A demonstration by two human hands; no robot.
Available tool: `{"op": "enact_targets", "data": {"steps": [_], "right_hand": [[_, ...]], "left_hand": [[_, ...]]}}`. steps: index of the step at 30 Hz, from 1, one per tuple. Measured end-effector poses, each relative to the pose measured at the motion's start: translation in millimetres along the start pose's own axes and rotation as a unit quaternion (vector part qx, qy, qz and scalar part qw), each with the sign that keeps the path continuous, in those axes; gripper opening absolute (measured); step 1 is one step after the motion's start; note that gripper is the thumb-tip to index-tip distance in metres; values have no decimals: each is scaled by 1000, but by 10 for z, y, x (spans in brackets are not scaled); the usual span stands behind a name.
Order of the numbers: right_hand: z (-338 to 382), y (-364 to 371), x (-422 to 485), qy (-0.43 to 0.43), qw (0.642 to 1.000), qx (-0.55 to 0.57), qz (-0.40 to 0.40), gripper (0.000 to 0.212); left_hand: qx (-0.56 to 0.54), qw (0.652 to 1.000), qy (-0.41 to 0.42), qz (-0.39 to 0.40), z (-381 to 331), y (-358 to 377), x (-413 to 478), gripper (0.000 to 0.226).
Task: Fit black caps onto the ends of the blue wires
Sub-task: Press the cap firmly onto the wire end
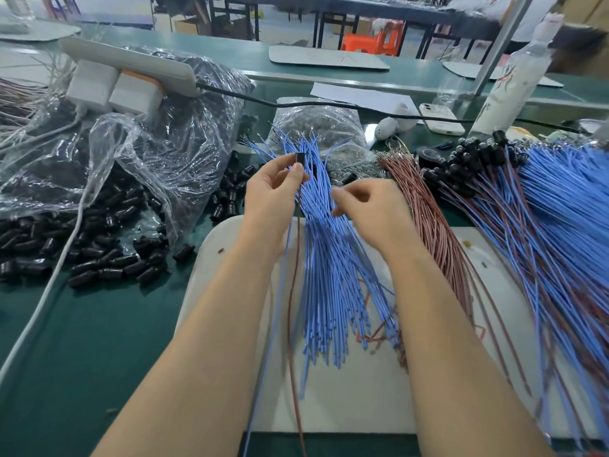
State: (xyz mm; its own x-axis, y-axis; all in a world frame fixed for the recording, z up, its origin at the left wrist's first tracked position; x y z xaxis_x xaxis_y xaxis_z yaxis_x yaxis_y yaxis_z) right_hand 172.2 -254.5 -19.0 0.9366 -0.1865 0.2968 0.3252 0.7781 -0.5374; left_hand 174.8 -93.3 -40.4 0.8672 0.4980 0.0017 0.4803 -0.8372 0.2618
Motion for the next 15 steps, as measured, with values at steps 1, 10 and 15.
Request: {"op": "enact_targets", "data": {"steps": [1, 10, 15], "right_hand": [[-75, -161, 65, 7, 998, -19, -53, 15], [-423, -467, 171, 50, 982, -110, -145, 20], [-389, -362, 167, 31, 984, -131, -117, 20]], "left_hand": [[20, 1000, 22, 2, -25, 3, -2, 16], [146, 977, 155, 20, -165, 94, -88, 23], [135, 975, 170, 45, -188, 151, -128, 26]]}}
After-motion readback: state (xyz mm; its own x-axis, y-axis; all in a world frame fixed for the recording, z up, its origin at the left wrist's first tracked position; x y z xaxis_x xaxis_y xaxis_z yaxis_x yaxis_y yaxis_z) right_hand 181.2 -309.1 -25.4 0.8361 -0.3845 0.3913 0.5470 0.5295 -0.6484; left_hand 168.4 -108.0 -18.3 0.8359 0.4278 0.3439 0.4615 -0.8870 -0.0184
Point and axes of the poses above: each hand's wrist, its own x-axis towards the middle knuckle, its own y-axis out of the palm, z = x × y, the point moved 10 cm from there along x, towards the middle knuckle, and after that the axes turned 14 degrees about -z, right-handed, at the moved point
